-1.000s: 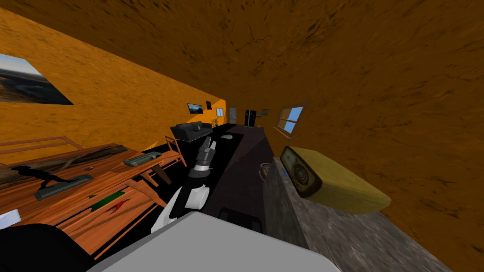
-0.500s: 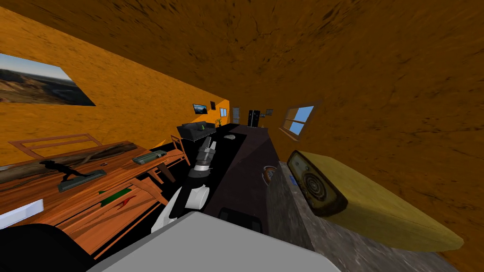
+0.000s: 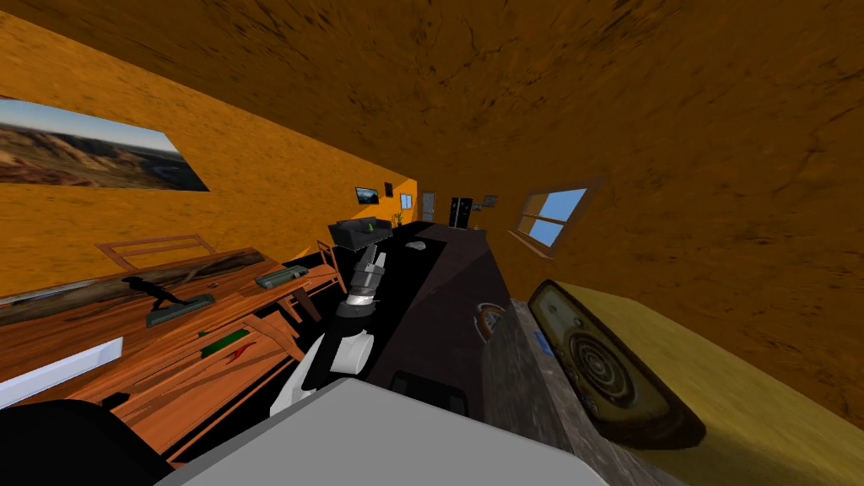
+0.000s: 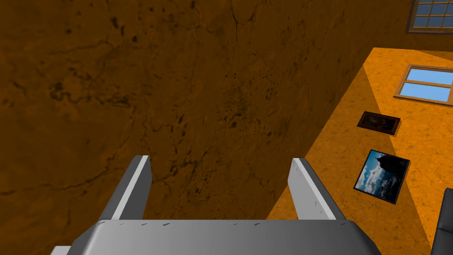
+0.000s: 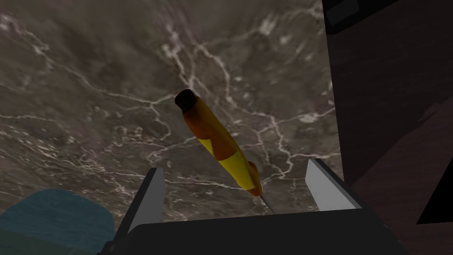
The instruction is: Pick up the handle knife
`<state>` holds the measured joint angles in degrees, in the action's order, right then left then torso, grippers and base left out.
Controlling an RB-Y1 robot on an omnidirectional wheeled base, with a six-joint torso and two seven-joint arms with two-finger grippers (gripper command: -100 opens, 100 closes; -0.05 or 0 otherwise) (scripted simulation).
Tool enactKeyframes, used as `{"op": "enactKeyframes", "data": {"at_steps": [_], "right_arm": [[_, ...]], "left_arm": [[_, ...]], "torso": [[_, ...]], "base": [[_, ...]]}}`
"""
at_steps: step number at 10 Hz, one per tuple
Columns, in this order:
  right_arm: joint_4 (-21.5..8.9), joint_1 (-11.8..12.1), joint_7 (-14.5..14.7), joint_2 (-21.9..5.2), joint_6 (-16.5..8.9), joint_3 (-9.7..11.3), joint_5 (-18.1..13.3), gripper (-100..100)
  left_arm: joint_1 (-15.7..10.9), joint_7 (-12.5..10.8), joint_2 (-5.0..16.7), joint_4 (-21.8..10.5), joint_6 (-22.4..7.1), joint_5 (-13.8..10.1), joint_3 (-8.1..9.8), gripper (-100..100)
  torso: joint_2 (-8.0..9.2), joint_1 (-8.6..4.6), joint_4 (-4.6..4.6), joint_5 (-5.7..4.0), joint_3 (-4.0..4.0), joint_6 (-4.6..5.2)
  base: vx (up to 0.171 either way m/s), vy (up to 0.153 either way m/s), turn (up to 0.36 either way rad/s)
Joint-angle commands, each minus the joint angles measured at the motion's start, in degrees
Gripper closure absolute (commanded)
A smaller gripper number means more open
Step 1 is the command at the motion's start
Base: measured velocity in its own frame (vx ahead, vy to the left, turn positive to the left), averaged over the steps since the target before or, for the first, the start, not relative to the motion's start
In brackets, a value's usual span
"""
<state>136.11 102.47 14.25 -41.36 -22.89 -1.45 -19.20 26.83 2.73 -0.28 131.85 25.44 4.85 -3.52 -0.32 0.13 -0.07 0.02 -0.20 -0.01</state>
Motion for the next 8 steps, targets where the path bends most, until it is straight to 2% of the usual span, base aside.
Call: {"op": "enactKeyframes", "data": {"at_steps": [1, 3, 4, 8], "right_arm": [[-0.7, 1.8, -0.4, -2.9, -0.2, 0.1, 0.1, -100], [-1.6, 4.3, -0.9, -6.4, -0.5, 0.6, -0.1, -100], [-1.6, 4.3, -0.9, -6.8, -0.5, 0.6, -0.1, -100], [-3.2, 7.1, -1.8, -12.2, -0.3, 1.4, 0.0, -100]], "left_arm": [[0.0, 0.0, 0.0, 0.0, 0.0, 0.0, 0.0, 0], [0.0, 0.0, 0.0, 0.0, 0.0, 0.0, 0.0, 0], [0.0, 0.0, 0.0, 0.0, 0.0, 0.0, 0.0, 0], [0.0, 0.0, 0.0, 0.0, 0.0, 0.0, 0.0, 0]], "torso": [[0.0, 0.0, 0.0, 0.0, 0.0, 0.0], [0.04, 0.0, 0.01, 0.0, 0.03, -0.02], [-0.01, 0.01, 0.0, 0.0, 0.0, -0.01], [0.09, 0.02, 0.03, 0.0, 0.06, 0.0]], "base": [[0.05, 0.02, 0.133], [0.086, 0.016, 0.19], [0.059, -0.002, 0.044], [0.054, 0.01, 0.126]]}}
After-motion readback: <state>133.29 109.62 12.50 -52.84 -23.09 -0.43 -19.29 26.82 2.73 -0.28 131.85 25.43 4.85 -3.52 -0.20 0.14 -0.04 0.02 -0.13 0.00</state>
